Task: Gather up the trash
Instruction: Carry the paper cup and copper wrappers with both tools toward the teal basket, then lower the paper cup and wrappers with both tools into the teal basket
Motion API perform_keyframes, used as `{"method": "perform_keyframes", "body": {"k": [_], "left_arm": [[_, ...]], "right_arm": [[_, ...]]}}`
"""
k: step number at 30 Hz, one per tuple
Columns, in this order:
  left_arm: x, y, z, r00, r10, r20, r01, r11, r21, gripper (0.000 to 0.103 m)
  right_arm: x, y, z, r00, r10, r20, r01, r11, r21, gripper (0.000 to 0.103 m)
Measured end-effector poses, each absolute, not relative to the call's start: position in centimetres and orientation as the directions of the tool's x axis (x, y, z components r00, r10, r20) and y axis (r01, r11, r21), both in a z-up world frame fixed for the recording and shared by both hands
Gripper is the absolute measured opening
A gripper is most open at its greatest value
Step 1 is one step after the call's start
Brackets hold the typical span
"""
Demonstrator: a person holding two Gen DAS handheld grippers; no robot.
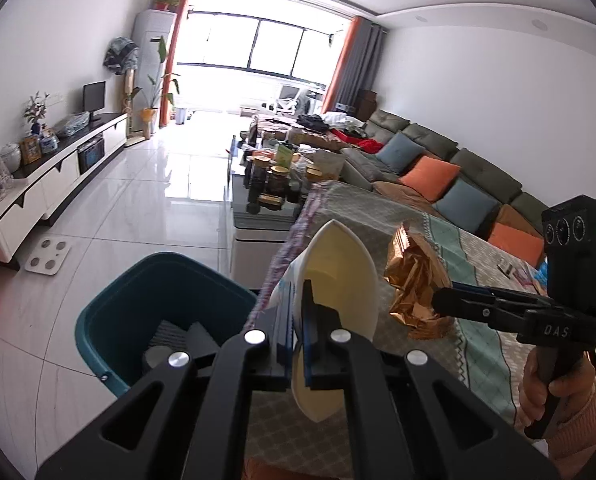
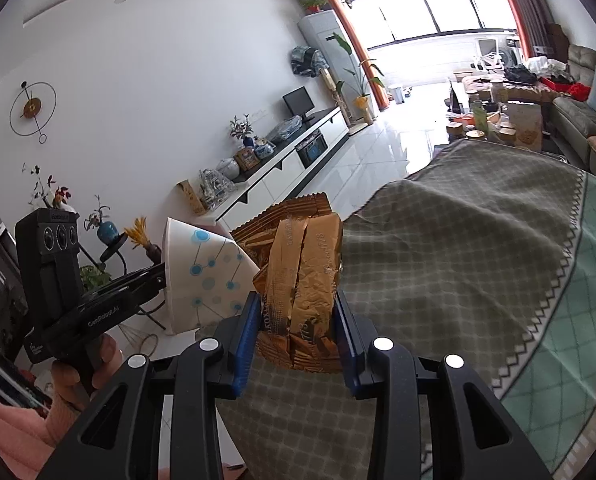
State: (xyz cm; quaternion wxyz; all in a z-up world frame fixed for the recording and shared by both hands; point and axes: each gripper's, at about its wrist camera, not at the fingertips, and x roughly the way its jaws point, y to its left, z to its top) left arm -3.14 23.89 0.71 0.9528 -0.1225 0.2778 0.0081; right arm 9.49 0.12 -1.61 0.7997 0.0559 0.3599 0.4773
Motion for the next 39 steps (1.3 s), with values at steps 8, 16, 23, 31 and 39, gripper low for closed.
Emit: {"method": "perform_keyframes", "body": {"k": [8, 16, 23, 31, 39], "left_arm": [[-3.3, 25.9, 0.7, 0.846, -0.012, -0.532, -0.135, 0.962, -0.237, 0.005], [-3.5, 26.9, 0.7, 0.848, 0.004, -0.530, -0.157, 0.957, -0.243, 0.005], [-3.1, 27.0, 0.8, 0.850, 0.013, -0.527, -0.167, 0.955, -0.245, 0.005], [-3.4, 27.1, 0.6, 0.849, 0.026, -0.528, -0.184, 0.951, -0.249, 0.005], [-3.4, 27.2, 0.7, 0.848, 0.036, -0.529, -0.196, 0.948, -0.251, 0.005]], "right_arm": [[9.3, 2.7, -1.5, 0.256, 0.807, -0.533, -0.747, 0.515, 0.421, 0.036], [9.0, 4.2, -1.7, 0.237, 0.804, -0.545, -0.755, 0.506, 0.418, 0.036], [9.1, 5.1, -1.5, 0.226, 0.804, -0.549, -0.760, 0.498, 0.417, 0.036], [9.1, 6.5, -1.5, 0.216, 0.803, -0.556, -0.769, 0.491, 0.410, 0.036], [9.1, 7.4, -1.6, 0.204, 0.802, -0.561, -0.777, 0.481, 0.405, 0.036]]}}
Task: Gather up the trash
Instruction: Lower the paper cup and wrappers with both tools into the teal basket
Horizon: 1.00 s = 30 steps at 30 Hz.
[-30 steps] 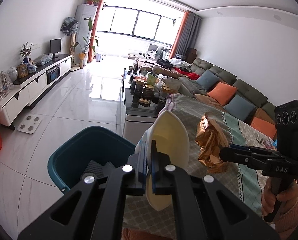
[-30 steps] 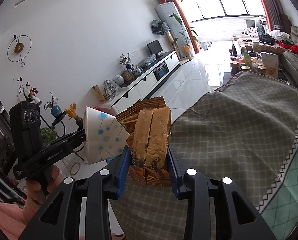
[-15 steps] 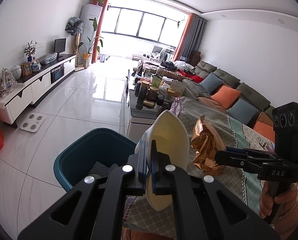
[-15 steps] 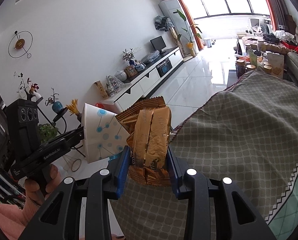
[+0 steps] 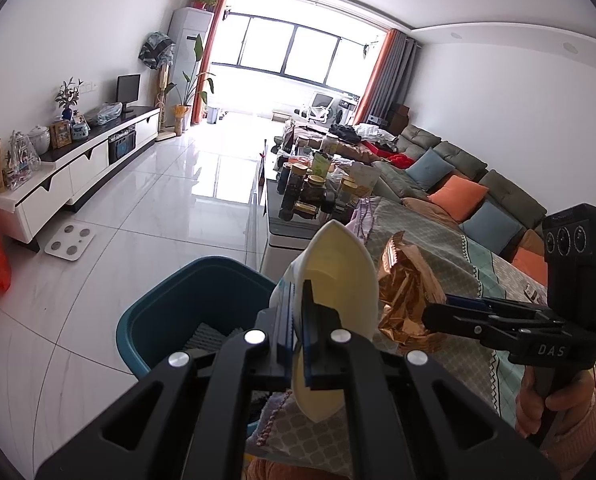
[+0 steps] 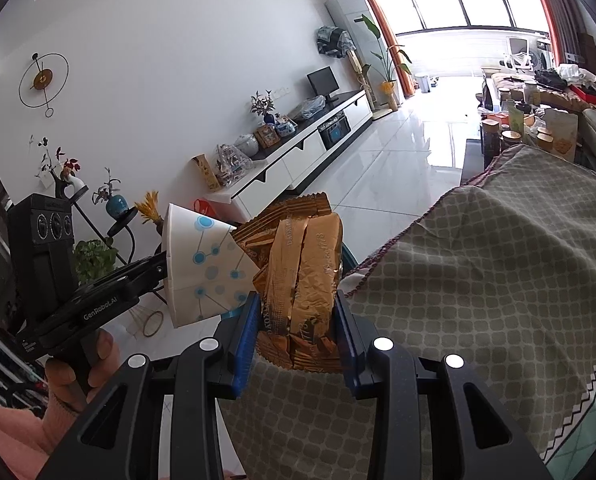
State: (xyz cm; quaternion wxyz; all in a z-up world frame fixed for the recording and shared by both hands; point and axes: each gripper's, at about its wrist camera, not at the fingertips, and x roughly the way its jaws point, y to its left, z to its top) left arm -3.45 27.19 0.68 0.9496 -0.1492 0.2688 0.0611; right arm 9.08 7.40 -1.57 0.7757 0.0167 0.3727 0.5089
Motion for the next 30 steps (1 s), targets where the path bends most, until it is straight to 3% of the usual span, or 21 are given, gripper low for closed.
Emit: {"method": "perform_keyframes", "body": {"k": [30], "left_arm": [[-2.9, 27.9, 0.2, 0.832, 0.066, -0.551, -0.241, 0.937, -0.253, 0.005]], "right_arm": [[9.7, 10.1, -2.4, 0.178, 0.796, -0.579, -0.785, 0.469, 0.404, 0.036]]}}
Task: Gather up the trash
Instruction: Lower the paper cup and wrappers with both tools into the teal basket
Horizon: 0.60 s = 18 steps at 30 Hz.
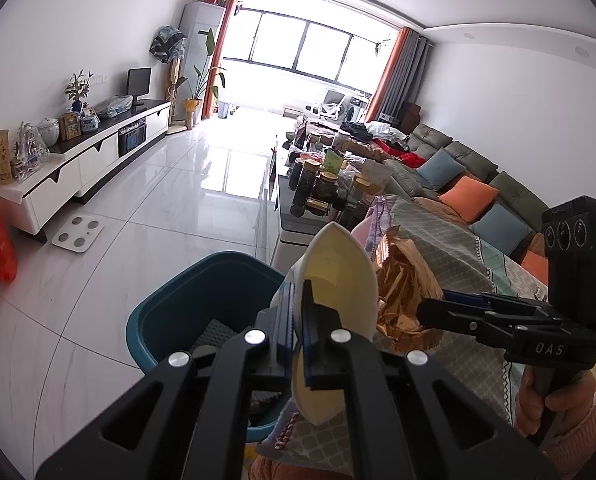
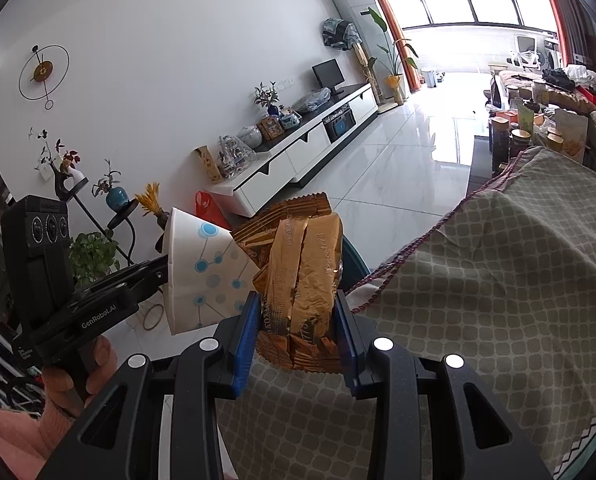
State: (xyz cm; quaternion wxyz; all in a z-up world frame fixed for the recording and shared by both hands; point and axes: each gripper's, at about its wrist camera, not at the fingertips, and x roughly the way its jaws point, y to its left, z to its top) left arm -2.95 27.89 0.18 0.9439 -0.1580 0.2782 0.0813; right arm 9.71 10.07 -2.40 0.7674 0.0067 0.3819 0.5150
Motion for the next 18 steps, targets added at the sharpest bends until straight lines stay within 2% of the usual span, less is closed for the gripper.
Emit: {"method": "perform_keyframes", "body": {"k": [18], "left_arm": [[-2.0, 28.7, -1.1, 0.811, 0.081, -0.579, -0.274, 0.927, -0.254, 0.005]], "right_arm": [[10.3, 11.4, -3.3, 0.151, 0.786, -0.600, -0.784, 0.465, 0.412, 0.036]]}}
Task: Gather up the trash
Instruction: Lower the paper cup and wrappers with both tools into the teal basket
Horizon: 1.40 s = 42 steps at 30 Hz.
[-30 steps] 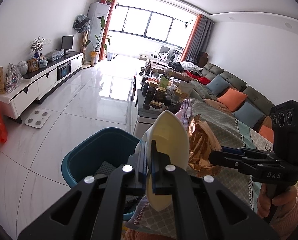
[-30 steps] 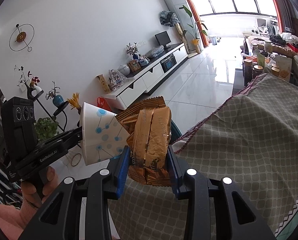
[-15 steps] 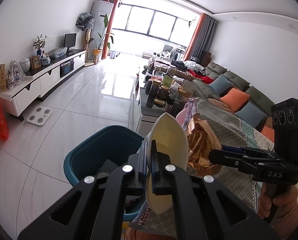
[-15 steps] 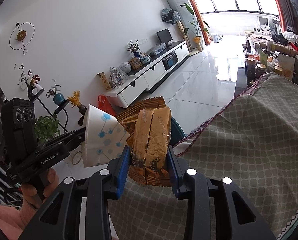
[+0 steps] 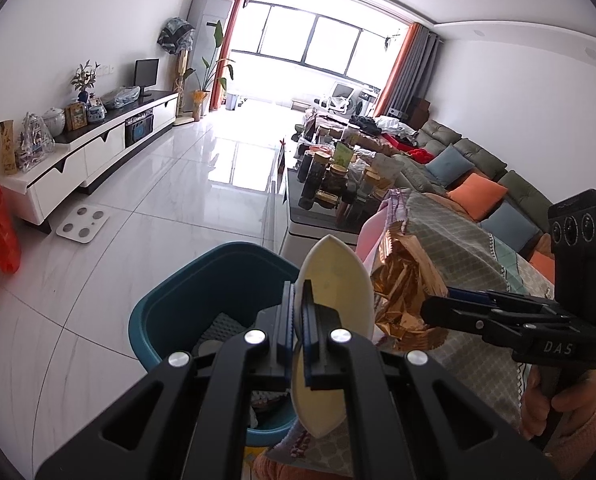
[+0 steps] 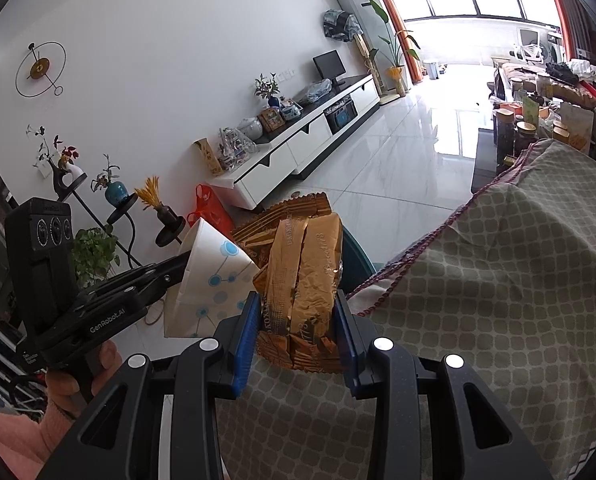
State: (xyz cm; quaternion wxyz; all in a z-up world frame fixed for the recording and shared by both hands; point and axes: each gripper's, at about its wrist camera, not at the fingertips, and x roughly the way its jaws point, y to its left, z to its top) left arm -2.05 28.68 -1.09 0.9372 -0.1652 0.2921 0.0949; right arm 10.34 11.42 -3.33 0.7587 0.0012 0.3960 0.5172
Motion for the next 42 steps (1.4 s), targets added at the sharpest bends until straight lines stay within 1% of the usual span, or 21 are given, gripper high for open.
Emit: {"method": "perform_keyframes", "body": {"k": [42], "left_arm": [[-1.5, 30.4, -3.2, 0.784, 0.107, -0.611, -0.333, 0.904, -0.269, 0.005]], "right_arm": [[10.9, 16.2, -4.1, 0.119, 0.731, -0.672, -0.800, 0.472, 0.371, 0.036]]}}
